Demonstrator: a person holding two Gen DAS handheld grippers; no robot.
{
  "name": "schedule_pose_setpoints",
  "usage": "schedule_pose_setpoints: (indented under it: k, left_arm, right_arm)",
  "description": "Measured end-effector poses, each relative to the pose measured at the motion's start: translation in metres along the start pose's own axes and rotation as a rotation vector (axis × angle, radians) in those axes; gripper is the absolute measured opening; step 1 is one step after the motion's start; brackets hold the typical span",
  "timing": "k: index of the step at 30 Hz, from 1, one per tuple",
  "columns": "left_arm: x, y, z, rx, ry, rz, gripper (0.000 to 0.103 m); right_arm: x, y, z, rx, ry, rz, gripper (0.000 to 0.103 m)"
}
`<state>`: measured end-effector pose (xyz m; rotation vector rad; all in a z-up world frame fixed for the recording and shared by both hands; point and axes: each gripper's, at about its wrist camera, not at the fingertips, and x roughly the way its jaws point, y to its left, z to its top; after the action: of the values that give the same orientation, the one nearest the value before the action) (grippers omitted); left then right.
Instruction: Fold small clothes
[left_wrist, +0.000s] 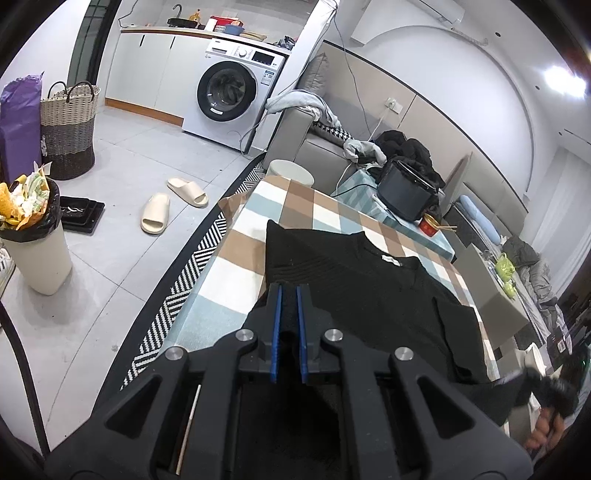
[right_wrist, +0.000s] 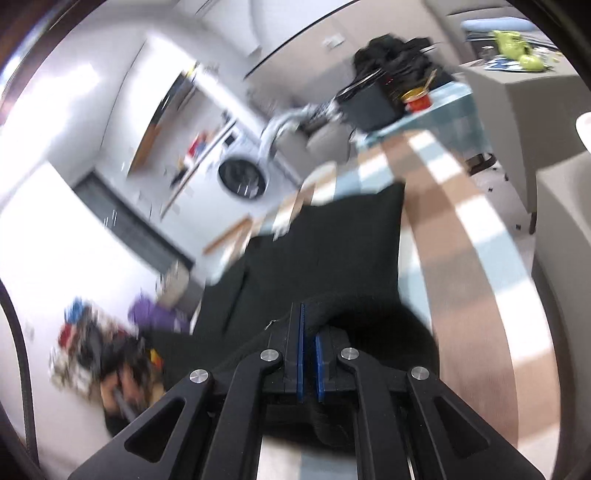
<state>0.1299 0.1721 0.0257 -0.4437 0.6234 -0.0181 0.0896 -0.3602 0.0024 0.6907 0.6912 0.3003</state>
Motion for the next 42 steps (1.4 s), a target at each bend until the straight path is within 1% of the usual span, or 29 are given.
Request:
schedule_pose_setpoints:
  k: [1, 2, 4, 6, 7, 9, 10, 12, 14, 15, 21, 23, 24, 25, 26, 29, 31, 32, 33, 35, 37, 39, 42]
  left_arm:
    - [0.000, 0.001, 0.002, -0.003, -0.003, 0.000, 0.005]
    - [0.003, 0.002, 0.003, -0.007, -0.006, 0.001, 0.005]
    - [0.005, 0.005, 0.008, -0.017, -0.005, 0.002, 0.005]
    - [0.013, 0.008, 0.013, -0.030, 0.008, -0.003, 0.005]
    - [0.020, 0.010, 0.014, -0.040, 0.021, -0.003, 0.005]
    - [0.038, 0.013, 0.016, -0.050, 0.062, 0.005, 0.006]
    - [0.045, 0.013, 0.016, -0.049, 0.079, 0.014, 0.006]
    - [0.057, 0.013, 0.015, -0.034, 0.109, 0.039, 0.008]
    - [0.064, 0.014, 0.014, -0.025, 0.129, 0.060, 0.023]
    - [0.067, 0.016, 0.014, -0.029, 0.129, 0.060, 0.026]
    - [0.081, 0.027, 0.012, -0.062, 0.148, 0.046, 0.026]
    - [0.084, 0.029, 0.012, -0.072, 0.150, 0.041, 0.026]
    - [0.085, 0.029, 0.012, -0.074, 0.151, 0.038, 0.026]
    - [0.086, 0.030, 0.014, -0.083, 0.147, 0.032, 0.026]
    - [0.087, 0.030, 0.015, -0.090, 0.145, 0.027, 0.026]
    - [0.084, 0.030, 0.019, -0.104, 0.126, 0.035, 0.026]
    - [0.080, 0.033, 0.022, -0.116, 0.113, 0.060, 0.026]
    - [0.078, 0.036, 0.022, -0.117, 0.119, 0.080, 0.031]
    - [0.075, 0.038, 0.023, -0.115, 0.130, 0.102, 0.044]
    - [0.069, 0.043, 0.021, -0.117, 0.135, 0.141, 0.056]
    - [0.061, 0.048, 0.016, -0.104, 0.124, 0.179, 0.058]
    - [0.054, 0.050, 0.008, -0.072, 0.143, 0.205, 0.059]
    - [0.045, 0.051, -0.012, -0.034, 0.166, 0.213, 0.061]
  right_arm:
    - [0.007, -0.005, 0.009, 0.038, -0.026, -0.001, 0.005]
    - [0.018, -0.013, 0.020, 0.081, -0.053, -0.030, 0.005]
    - [0.035, -0.027, 0.035, 0.153, -0.070, -0.067, 0.005]
    - [0.061, -0.048, 0.044, 0.267, -0.050, -0.105, 0.005]
    - [0.078, -0.060, 0.046, 0.325, -0.017, -0.107, 0.005]
    - [0.096, -0.071, 0.049, 0.374, 0.029, -0.124, 0.010]
    - [0.101, -0.074, 0.052, 0.374, 0.042, -0.136, 0.013]
    - [0.104, -0.073, 0.051, 0.348, 0.052, -0.121, 0.026]
    - [0.098, -0.073, 0.051, 0.337, 0.066, -0.107, 0.031]
    - [0.095, -0.073, 0.051, 0.325, 0.081, -0.109, 0.032]
    - [0.080, -0.069, 0.043, 0.262, 0.130, -0.122, 0.032]
    - [0.083, -0.068, 0.043, 0.242, 0.142, -0.138, 0.030]
    - [0.083, -0.066, 0.043, 0.234, 0.133, -0.138, 0.023]
    - [0.082, -0.064, 0.043, 0.227, 0.125, -0.132, 0.019]
    - [0.081, -0.061, 0.045, 0.212, 0.114, -0.128, 0.017]
    - [0.075, -0.056, 0.049, 0.206, 0.076, -0.111, 0.017]
    - [0.071, -0.054, 0.052, 0.190, 0.068, -0.149, 0.028]
    - [0.067, -0.054, 0.052, 0.177, 0.070, -0.180, 0.044]
    - [0.063, -0.054, 0.051, 0.166, 0.070, -0.199, 0.052]
    - [0.055, -0.053, 0.049, 0.133, 0.075, -0.218, 0.053]
    - [0.048, -0.051, 0.043, 0.092, 0.098, -0.252, 0.057]
    - [0.042, -0.050, 0.033, 0.062, 0.125, -0.271, 0.062]
    - [0.036, -0.048, 0.018, 0.022, 0.166, -0.279, 0.063]
